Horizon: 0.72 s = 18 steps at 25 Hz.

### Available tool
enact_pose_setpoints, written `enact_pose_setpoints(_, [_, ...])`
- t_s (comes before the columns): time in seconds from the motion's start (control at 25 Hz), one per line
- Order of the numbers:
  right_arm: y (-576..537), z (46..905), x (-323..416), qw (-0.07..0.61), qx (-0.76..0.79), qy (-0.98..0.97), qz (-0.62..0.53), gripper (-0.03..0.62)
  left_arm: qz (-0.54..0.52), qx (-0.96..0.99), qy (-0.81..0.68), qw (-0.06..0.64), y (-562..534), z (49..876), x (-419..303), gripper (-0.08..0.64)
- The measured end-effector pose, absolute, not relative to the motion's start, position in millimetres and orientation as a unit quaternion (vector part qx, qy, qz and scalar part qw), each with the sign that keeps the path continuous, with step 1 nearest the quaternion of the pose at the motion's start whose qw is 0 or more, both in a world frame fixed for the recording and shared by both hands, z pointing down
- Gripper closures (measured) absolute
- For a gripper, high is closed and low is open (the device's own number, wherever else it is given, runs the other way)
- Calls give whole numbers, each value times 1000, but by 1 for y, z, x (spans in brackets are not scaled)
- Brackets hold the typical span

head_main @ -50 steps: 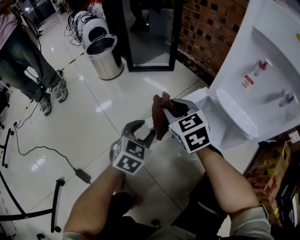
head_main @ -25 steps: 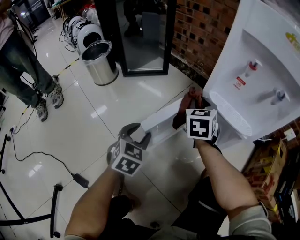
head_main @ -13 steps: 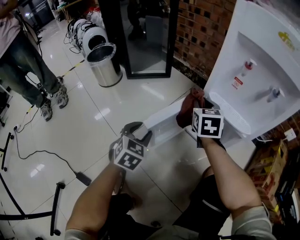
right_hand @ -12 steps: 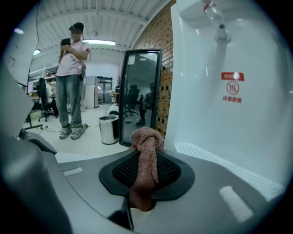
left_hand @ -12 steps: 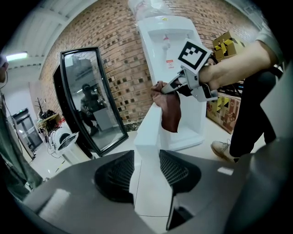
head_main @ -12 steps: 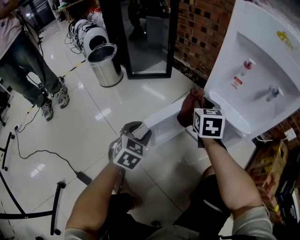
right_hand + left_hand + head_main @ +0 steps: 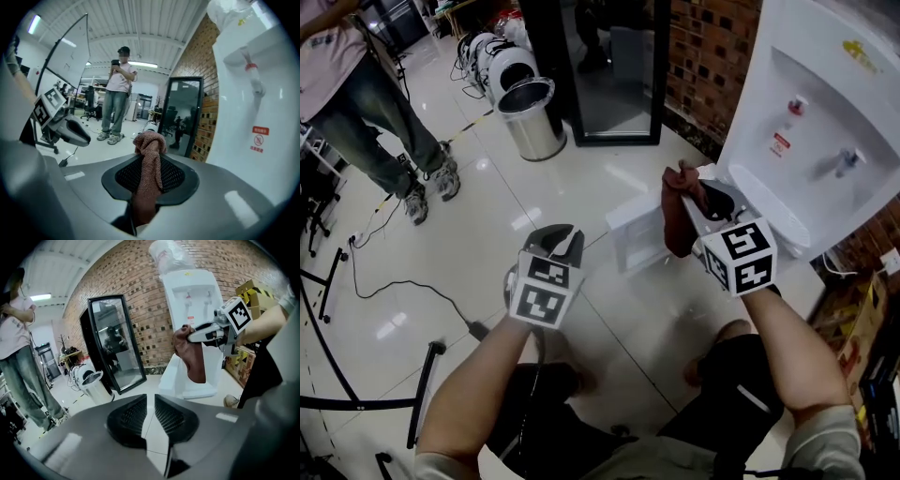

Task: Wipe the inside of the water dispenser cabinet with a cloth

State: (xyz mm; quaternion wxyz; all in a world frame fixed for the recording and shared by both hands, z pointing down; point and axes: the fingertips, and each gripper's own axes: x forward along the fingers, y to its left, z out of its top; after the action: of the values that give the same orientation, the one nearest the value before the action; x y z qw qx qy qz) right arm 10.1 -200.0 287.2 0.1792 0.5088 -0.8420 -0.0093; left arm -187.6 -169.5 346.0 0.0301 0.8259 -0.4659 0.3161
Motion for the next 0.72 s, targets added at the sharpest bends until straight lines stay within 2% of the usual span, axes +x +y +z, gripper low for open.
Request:
enact_pose_setpoints(0.16, [-172, 292, -36, 200, 423, -883, -51, 494, 265, 834, -482, 51, -169, 338, -186, 556])
enact_pose_setpoints(0.52, [-125, 364, -103, 282, 265, -918, -88, 494, 246, 851, -459, 61, -197, 349, -157, 560])
enact_pose_setpoints(0.72, [-127, 372, -120, 272, 242, -928, -76, 494, 260, 847, -458, 77, -209, 365, -160, 558])
